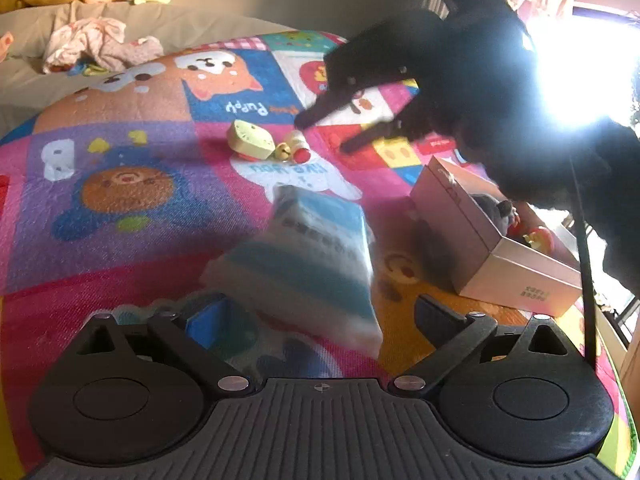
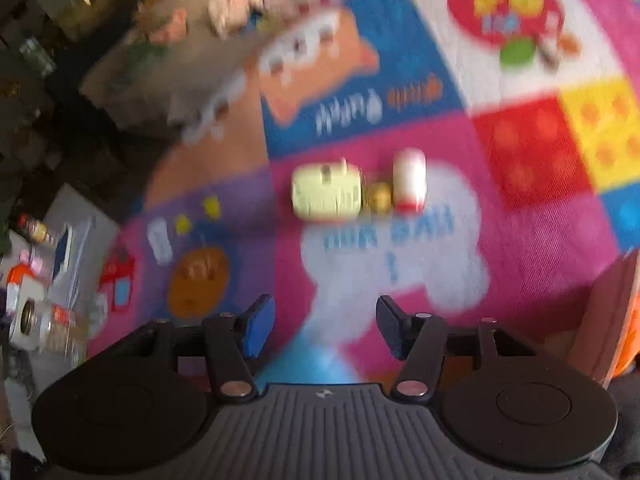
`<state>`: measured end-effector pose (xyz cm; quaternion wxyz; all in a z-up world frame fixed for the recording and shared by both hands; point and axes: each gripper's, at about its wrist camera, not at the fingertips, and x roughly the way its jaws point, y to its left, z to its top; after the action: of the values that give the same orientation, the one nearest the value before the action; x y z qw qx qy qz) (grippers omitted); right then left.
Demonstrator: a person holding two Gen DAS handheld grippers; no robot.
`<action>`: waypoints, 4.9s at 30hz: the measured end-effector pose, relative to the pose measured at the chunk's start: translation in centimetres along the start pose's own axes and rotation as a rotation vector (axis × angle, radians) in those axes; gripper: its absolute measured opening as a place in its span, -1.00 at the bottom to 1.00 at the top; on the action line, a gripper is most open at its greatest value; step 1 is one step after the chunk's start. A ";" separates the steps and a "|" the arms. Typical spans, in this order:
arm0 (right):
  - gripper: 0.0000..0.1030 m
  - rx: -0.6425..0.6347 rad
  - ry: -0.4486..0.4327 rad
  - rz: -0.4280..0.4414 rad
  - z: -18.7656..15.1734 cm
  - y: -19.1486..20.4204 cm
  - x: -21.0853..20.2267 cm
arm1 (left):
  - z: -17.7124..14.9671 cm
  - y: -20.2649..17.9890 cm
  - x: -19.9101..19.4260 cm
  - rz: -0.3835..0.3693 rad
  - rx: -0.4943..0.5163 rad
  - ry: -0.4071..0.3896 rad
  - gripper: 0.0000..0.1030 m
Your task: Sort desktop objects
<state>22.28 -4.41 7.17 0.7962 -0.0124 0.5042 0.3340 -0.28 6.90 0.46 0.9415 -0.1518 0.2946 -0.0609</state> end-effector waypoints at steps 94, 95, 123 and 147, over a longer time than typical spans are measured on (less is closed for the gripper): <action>0.87 0.197 -0.514 -0.380 -32.9 -6.1 -14.0 | -2.4 -15.6 4.5 0.003 0.630 0.081 0.66; 0.91 0.208 -0.535 -0.379 -33.0 -6.1 -14.2 | -2.4 -16.0 4.9 0.014 0.647 0.074 0.66; 1.00 0.256 -0.436 -0.308 -32.1 -7.3 -13.1 | -1.1 -8.8 3.8 -0.045 0.358 0.132 0.86; 0.03 0.033 -0.391 -0.668 -25.8 -1.6 -9.9 | -1.8 -5.6 0.6 -0.047 0.188 0.043 0.93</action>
<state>-0.02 -20.01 1.99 0.9424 -0.0994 0.3165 0.0440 -0.98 1.06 0.52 0.9434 -0.0683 0.3042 -0.1135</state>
